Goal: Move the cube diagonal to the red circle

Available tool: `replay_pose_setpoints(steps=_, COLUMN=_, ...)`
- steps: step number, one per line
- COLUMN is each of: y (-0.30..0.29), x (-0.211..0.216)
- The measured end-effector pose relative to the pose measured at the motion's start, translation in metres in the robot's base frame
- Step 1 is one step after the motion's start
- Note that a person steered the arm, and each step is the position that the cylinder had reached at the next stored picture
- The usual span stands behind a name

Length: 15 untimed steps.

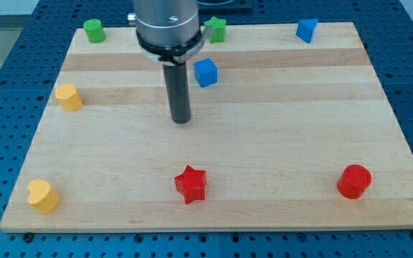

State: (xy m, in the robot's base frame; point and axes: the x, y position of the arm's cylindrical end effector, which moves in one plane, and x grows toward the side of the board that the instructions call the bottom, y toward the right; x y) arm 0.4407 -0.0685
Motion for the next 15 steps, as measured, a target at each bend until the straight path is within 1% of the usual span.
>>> replay_pose_setpoints(steps=1, y=-0.027, x=0.0)
replay_pose_setpoints(steps=2, y=-0.047, x=-0.021)
replay_pose_setpoints(steps=5, y=-0.051, x=-0.118)
replay_pose_setpoints(steps=6, y=-0.049, x=-0.125)
replay_pose_setpoints(steps=7, y=-0.048, x=-0.125)
replay_pose_setpoints(steps=8, y=-0.032, x=-0.125)
replay_pose_setpoints(steps=9, y=-0.008, x=-0.125)
replay_pose_setpoints(steps=12, y=0.054, x=-0.104)
replay_pose_setpoints(steps=15, y=0.062, x=-0.099)
